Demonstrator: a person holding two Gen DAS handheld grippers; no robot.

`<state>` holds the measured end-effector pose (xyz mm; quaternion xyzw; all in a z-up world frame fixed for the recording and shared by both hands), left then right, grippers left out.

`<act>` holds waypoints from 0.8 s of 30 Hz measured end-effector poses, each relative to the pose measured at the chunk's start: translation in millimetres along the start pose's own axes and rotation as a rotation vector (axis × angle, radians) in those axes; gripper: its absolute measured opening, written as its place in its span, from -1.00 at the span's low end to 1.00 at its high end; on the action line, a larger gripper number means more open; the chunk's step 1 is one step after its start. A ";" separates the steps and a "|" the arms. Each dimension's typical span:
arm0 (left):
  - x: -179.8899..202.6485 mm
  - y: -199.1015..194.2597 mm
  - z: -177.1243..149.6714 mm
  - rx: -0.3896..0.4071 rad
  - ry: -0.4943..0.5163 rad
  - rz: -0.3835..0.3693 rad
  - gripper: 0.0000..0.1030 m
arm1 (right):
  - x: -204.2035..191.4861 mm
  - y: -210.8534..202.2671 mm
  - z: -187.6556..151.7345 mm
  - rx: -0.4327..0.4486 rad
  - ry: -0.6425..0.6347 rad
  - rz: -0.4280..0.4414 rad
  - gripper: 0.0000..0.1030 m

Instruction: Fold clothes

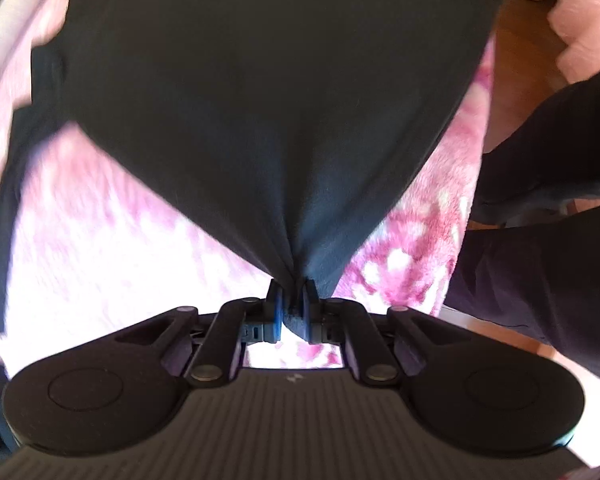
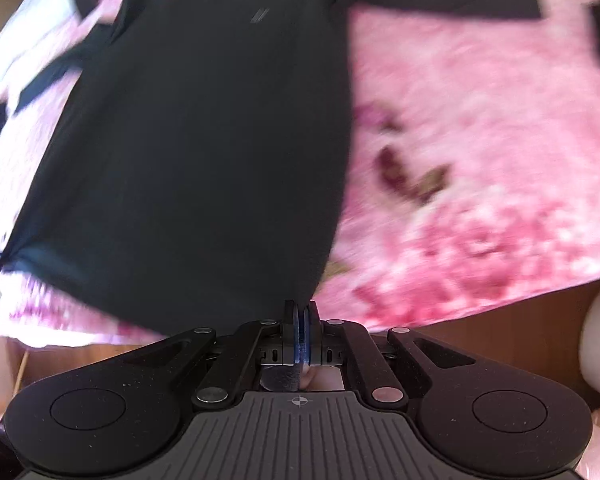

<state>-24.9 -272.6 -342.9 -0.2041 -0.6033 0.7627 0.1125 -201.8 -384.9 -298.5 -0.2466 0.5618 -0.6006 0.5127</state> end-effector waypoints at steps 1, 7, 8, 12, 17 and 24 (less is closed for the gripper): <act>1.2 3.6 -2.6 -0.025 -0.022 0.005 -0.82 | 0.5 5.3 -2.6 -0.028 -0.030 -0.014 -0.97; -9.8 -9.2 -18.2 -0.090 -0.165 0.016 -0.69 | 32.1 -1.7 1.7 -0.056 -0.056 -0.189 -0.95; -16.6 -12.8 -15.0 -0.067 -0.197 0.020 -0.69 | 40.4 -9.3 8.6 -0.027 -0.020 -0.214 -0.68; -50.8 -10.7 15.3 0.029 -0.272 0.059 -0.69 | 58.1 -37.2 48.9 0.116 0.036 -0.336 0.58; -90.6 -1.6 98.6 0.145 -0.219 0.099 -0.60 | 61.8 -46.4 113.0 0.214 -0.013 -0.377 0.58; -127.2 26.4 277.3 0.313 -0.184 0.081 -0.57 | 127.8 -28.5 222.8 0.337 -0.015 -0.397 0.58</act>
Point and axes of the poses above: each gripper's, at about its wrist camera, not at the fingertips, and y roughly the way its jaws point, x to its right, z to its top, the point moved 6 cm from there along y, roughly the way its jaws point, and after that the axes turned 10 degrees about x, right-handed, at the moved point
